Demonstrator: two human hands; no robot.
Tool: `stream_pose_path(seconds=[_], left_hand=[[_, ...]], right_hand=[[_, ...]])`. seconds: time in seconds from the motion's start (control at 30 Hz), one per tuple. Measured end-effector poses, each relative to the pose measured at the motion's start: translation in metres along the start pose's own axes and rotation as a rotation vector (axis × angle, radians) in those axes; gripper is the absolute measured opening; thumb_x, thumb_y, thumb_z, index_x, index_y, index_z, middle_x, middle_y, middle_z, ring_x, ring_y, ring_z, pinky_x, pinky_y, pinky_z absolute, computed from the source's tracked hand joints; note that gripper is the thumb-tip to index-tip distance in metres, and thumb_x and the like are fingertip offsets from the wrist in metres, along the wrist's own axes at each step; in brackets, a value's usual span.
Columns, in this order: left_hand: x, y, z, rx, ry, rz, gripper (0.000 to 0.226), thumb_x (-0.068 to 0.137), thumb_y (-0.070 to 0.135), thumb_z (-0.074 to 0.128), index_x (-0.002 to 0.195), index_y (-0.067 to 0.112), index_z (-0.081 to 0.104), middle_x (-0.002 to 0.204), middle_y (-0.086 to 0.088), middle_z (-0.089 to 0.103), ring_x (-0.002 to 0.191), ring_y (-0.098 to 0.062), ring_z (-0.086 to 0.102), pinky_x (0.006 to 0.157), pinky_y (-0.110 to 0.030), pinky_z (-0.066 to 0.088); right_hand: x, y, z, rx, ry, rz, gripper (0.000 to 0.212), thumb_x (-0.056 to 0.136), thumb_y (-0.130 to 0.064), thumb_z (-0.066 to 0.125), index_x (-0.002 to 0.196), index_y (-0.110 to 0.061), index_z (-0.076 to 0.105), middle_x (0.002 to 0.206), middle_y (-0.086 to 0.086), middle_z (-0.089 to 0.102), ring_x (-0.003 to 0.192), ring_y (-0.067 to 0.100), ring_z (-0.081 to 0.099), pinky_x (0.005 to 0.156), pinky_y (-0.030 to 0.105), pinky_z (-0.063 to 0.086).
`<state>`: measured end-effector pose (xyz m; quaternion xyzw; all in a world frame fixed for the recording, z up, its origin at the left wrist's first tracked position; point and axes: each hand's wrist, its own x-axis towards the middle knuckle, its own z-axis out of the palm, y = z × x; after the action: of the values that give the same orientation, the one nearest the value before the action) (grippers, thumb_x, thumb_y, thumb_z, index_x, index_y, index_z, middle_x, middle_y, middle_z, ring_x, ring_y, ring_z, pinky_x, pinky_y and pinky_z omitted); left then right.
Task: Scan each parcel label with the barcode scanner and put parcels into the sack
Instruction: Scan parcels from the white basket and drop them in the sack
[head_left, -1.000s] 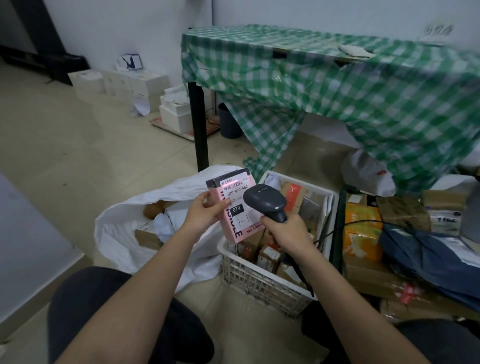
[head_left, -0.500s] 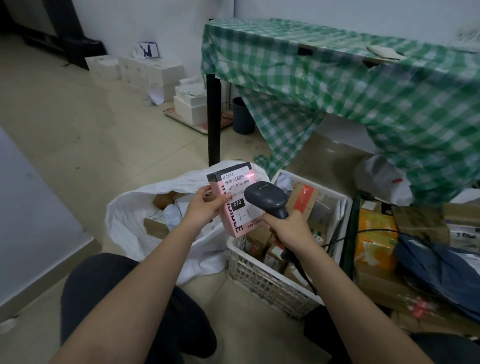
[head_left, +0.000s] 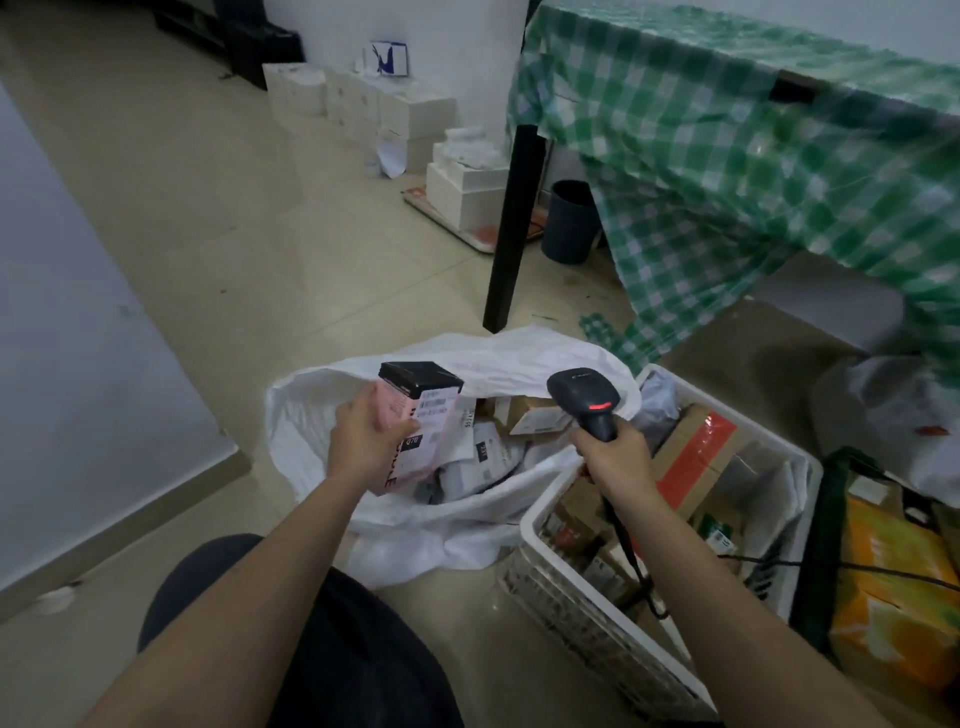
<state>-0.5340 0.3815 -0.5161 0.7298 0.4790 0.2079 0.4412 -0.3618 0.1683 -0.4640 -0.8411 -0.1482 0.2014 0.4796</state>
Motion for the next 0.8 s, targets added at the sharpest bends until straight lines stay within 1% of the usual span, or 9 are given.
stream_pose_path(seconds=[0.13, 0.27, 0.4, 0.5, 0.57, 0.6, 0.67, 0.73, 0.8], left_hand=[[0.032, -0.015, 0.018, 0.306, -0.156, 0.076, 0.078, 0.078, 0.036, 0.076, 0.145, 0.024, 0.036, 0.140, -0.012, 0.043, 0.119, -0.034, 0.051, 0.098, -0.042, 0.043], [0.057, -0.018, 0.055, 0.513, -0.426, 0.255, 0.084, 0.081, 0.032, 0.074, 0.150, 0.022, 0.028, 0.147, -0.008, 0.037, 0.124, -0.028, 0.046, 0.098, -0.035, 0.040], [0.074, -0.024, 0.105, 0.392, -0.346, 0.375, 0.075, 0.083, 0.020, 0.072, 0.147, 0.017, 0.034, 0.143, -0.010, 0.040, 0.126, -0.026, 0.040, 0.102, -0.033, 0.036], [0.081, -0.027, 0.134, 0.390, -0.243, 0.408, 0.049, 0.089, 0.011, 0.063, 0.135, 0.010, 0.046, 0.135, -0.009, 0.044, 0.113, -0.017, 0.045, 0.093, -0.013, 0.034], [0.084, -0.032, 0.149, 0.402, -0.284, 0.352, 0.044, 0.095, 0.020, 0.055, 0.137, 0.013, 0.044, 0.128, -0.008, 0.044, 0.107, -0.016, 0.046, 0.096, -0.022, 0.042], [0.084, -0.034, 0.153, 0.525, -0.317, 0.345, 0.050, 0.095, 0.025, 0.054, 0.142, 0.018, 0.038, 0.130, -0.011, 0.040, 0.113, -0.022, 0.043, 0.098, -0.031, 0.042], [0.087, -0.040, 0.155, 0.707, -0.367, 0.315, 0.059, 0.097, 0.032, 0.050, 0.150, 0.025, 0.025, 0.134, -0.016, 0.035, 0.121, -0.033, 0.037, 0.099, -0.037, 0.035], [0.087, -0.043, 0.153, 0.596, -0.460, 0.209, 0.064, 0.097, 0.032, 0.050, 0.152, 0.020, 0.019, 0.139, -0.017, 0.032, 0.129, -0.035, 0.034, 0.105, -0.035, 0.028], [0.084, -0.050, 0.146, 0.265, -0.430, 0.129, 0.061, 0.096, 0.021, 0.053, 0.150, 0.010, 0.027, 0.145, -0.017, 0.035, 0.135, -0.032, 0.033, 0.109, -0.032, 0.025]], right_hand=[[0.036, -0.002, 0.016, -0.022, 0.039, -0.031, 0.012, 0.081, -0.022, 0.065, 0.077, -0.025, 0.055, 0.074, 0.010, 0.061, 0.081, 0.042, 0.063, 0.072, 0.049, 0.053], [0.057, 0.000, 0.025, -0.085, 0.042, -0.101, 0.013, 0.086, -0.021, 0.064, 0.079, -0.023, 0.053, 0.076, 0.016, 0.059, 0.079, 0.043, 0.061, 0.065, 0.042, 0.047], [0.068, 0.010, 0.028, -0.118, 0.075, -0.150, 0.014, 0.084, -0.022, 0.065, 0.079, -0.022, 0.053, 0.074, 0.015, 0.059, 0.071, 0.036, 0.060, 0.065, 0.041, 0.048], [0.078, 0.015, 0.020, -0.110, 0.100, -0.175, 0.014, 0.084, -0.018, 0.066, 0.080, -0.020, 0.052, 0.073, 0.014, 0.056, 0.064, 0.030, 0.053, 0.062, 0.039, 0.045], [0.086, 0.016, 0.014, -0.136, 0.124, -0.205, 0.015, 0.084, -0.017, 0.066, 0.081, -0.020, 0.052, 0.071, 0.006, 0.053, 0.063, 0.021, 0.049, 0.061, 0.034, 0.041], [0.091, 0.016, 0.012, -0.165, 0.143, -0.223, 0.015, 0.084, -0.017, 0.067, 0.083, -0.020, 0.052, 0.072, 0.004, 0.054, 0.064, 0.019, 0.049, 0.061, 0.032, 0.040], [0.104, 0.016, 0.009, -0.228, 0.179, -0.242, 0.015, 0.085, -0.018, 0.068, 0.088, -0.018, 0.054, 0.076, 0.002, 0.056, 0.068, 0.018, 0.051, 0.060, 0.030, 0.040], [0.122, 0.021, 0.007, -0.322, 0.229, -0.259, 0.017, 0.083, -0.022, 0.070, 0.091, -0.016, 0.056, 0.082, 0.006, 0.058, 0.074, 0.023, 0.056, 0.063, 0.032, 0.042], [0.140, 0.028, 0.007, -0.439, 0.289, -0.265, 0.024, 0.080, -0.027, 0.071, 0.096, -0.013, 0.059, 0.093, 0.010, 0.061, 0.086, 0.031, 0.058, 0.072, 0.038, 0.048]])
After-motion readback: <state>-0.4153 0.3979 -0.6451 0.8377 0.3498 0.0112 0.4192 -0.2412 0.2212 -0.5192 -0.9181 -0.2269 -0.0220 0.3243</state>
